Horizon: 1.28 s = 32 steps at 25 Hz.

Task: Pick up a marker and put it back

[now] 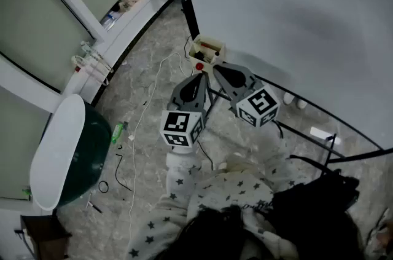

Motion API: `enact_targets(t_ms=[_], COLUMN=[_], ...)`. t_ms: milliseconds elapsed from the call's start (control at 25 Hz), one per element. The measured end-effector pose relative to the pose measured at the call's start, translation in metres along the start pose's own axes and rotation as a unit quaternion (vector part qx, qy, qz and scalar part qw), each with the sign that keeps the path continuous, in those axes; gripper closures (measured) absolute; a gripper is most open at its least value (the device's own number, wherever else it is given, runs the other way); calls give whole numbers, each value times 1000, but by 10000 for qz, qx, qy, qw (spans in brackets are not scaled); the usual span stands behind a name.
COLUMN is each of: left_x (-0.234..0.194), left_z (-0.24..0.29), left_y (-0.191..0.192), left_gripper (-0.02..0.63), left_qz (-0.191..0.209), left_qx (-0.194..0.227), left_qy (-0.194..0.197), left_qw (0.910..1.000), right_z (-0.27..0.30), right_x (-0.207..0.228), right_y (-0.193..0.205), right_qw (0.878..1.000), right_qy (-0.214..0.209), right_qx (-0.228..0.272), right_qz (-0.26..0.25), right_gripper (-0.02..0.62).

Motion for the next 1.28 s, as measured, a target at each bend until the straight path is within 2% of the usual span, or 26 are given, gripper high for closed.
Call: enact_targets(t_ms=[120, 200, 240, 280, 560, 720, 960, 1000, 1040, 1280], left_x=[-3, -8, -11, -15, -41, -57, -68, -66, -66, -64], left_z=[-1, 3, 6, 9, 52, 57, 64, 65, 65, 67], left_y=[8, 11, 12, 13, 20, 36, 56, 56, 55, 46], left_gripper=[604, 604, 604, 604, 606, 605, 604, 604, 606, 604], left_qz=[-17, -48, -72, -106, -244, -323, -266, -249, -244, -238], left_qx=[-36, -66, -64, -50, -74, -69, -216, -254, -276, -291], left_qy=[-16, -49, -81, -124, -333, -408, -305, -275, -249, -138], left_qw=[10000, 10000, 9999, 9999, 9991, 9986, 9989, 9990, 9990, 9992], right_z=[-1, 2, 4, 7, 44, 61, 67, 66, 66, 64], right_x=[7, 16, 21, 26, 66, 66, 66, 66, 66, 66], right_y=[14, 24, 28, 32, 63, 78, 85, 83, 82, 68], right_qw=[9987, 9985, 9990, 9993, 9988, 9984, 9981, 9979, 9978, 9974], right_qy=[278, 343, 339, 317, 217, 211, 308, 331, 347, 325], right_qx=[-144, -207, -203, -178, -421, -487, -526, -546, -557, -585], right_qz=[-409, -370, -200, -19, 109, 167, 106, 78, 82, 264], right_gripper=[588, 583, 481, 421, 419, 419, 423, 487, 508, 512])
Point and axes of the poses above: the fingertips, and each gripper's own axes: z forward along the fingers, x to its right, y out of its underside, the point moved 1 cm from there along -z, backward along the fingers, and after that the axes turned 5 degrees about y, right-handed, at the moved point
